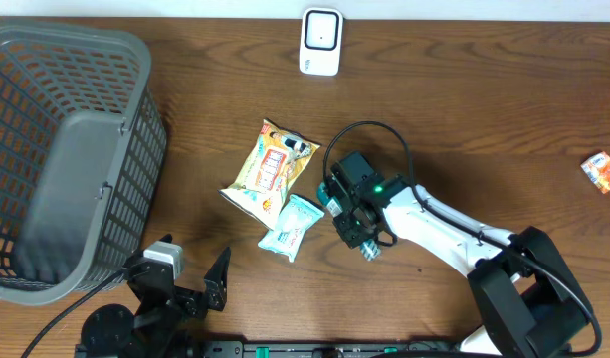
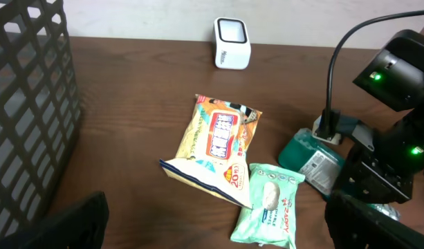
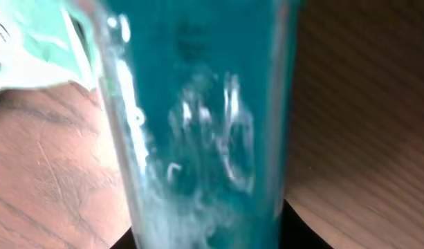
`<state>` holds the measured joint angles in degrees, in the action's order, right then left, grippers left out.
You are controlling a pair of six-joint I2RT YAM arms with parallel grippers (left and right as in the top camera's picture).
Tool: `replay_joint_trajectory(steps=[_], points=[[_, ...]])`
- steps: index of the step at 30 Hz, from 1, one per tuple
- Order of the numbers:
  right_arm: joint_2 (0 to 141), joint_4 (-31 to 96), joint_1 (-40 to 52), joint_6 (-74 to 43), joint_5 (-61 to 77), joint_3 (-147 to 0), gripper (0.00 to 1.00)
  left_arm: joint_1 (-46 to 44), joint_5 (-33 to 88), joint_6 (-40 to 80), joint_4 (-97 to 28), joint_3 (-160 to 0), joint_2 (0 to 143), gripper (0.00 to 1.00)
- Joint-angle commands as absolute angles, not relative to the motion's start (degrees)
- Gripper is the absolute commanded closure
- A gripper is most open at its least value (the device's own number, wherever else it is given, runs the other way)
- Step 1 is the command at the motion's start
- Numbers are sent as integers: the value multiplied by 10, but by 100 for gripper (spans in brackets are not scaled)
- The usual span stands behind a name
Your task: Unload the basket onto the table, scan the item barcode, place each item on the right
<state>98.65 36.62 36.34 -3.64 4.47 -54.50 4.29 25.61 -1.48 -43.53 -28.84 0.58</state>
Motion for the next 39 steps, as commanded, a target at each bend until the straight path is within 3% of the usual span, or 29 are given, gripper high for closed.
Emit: replay_joint_trajectory(steps=[1,12,18,23,25,39], points=[[1005,361,365,-60,18,-498,93,45,264,-14,-435,-291,2,2],[1005,390,365,-60,25,-494,41,45,264,-14,-435,-291,2,2],[1005,412,365,-67,25,-494,60,45,263,-14,-435,-291,2,2],[1005,415,365,-68,31,-494,92,45,264,-14,-435,-291,2,2],[1005,410,365,-68,48,-494,99,45,264,-14,-435,-291,2,2],[1005,370,329,-18,263,-539,99,45,263,-14,-435,-291,2,2]])
